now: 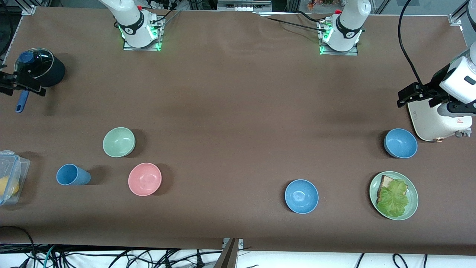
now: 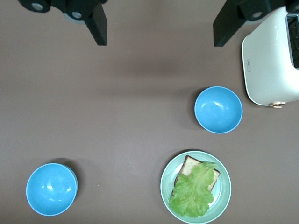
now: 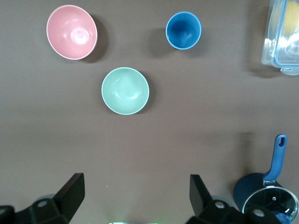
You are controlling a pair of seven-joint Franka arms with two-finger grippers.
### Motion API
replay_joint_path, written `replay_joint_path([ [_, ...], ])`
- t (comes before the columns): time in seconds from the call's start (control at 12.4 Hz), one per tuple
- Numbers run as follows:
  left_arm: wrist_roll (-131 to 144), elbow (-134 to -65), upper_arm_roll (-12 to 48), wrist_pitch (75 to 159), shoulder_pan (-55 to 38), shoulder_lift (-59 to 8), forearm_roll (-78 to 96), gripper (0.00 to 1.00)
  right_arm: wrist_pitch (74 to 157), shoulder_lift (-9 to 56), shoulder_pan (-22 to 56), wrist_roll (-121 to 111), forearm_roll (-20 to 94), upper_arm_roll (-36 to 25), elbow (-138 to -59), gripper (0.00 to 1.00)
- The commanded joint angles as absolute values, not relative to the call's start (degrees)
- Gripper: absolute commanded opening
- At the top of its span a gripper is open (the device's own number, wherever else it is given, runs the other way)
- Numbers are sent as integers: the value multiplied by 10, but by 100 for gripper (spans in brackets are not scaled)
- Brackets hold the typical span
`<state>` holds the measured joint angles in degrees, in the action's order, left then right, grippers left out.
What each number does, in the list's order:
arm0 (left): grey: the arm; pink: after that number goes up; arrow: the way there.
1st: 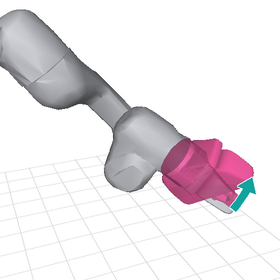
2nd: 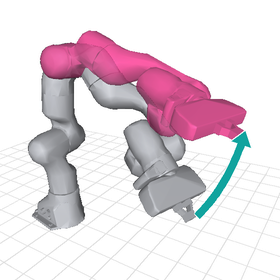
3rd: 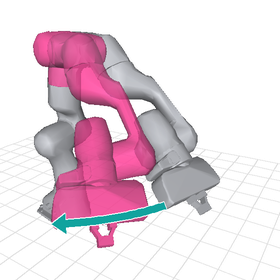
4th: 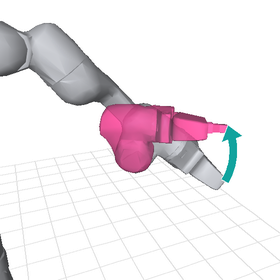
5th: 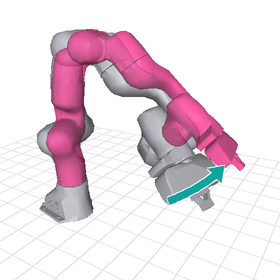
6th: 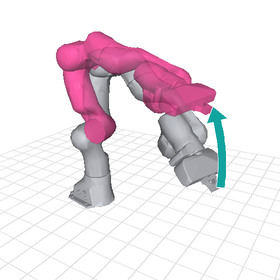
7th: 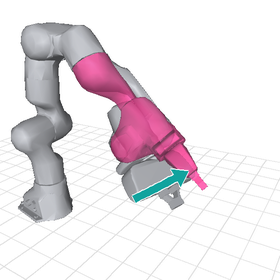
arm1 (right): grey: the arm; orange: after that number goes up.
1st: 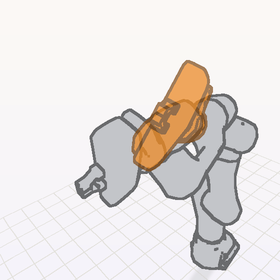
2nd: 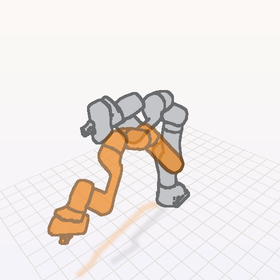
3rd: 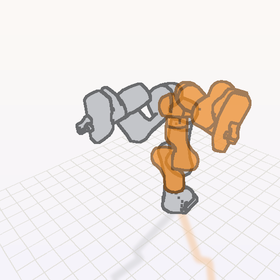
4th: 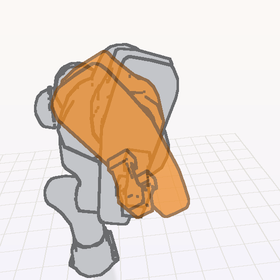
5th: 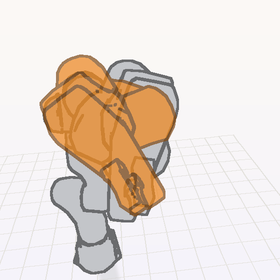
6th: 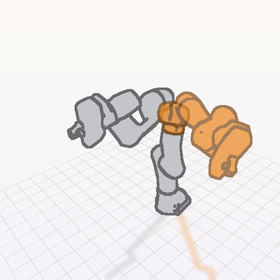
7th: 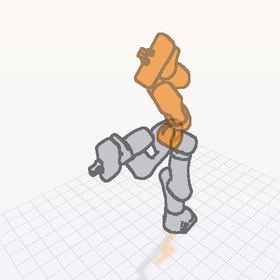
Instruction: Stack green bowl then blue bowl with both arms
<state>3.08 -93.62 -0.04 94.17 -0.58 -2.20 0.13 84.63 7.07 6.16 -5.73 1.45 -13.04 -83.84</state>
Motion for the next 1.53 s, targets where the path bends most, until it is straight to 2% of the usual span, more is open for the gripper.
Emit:
replay_joint_path([
  [0.0, 24, -930, -1, 934, -3, -23, 18, 100, 843, 78, 54, -55, 15, -124, -839, 99],
  [0.57, 29, -918, 6, 934, -5, -31, 17, 100, 865, 144, 54, -59, 31, -123, -860, 99],
  [0.81, 31, -913, 6, 934, -11, -34, 16, 100, 935, 172, 18, -67, 123, -124, -902, 99],
  [1.13, 30, -906, 6, 934, -9, -40, 14, 100, 1015, 220, -4, -163, 177, -124, -946, 99],
  [1.45, 29, -905, 6, 933, -10, -40, 11, 100, 1132, 242, -10, -247, 247, -124, -1028, 99],
])
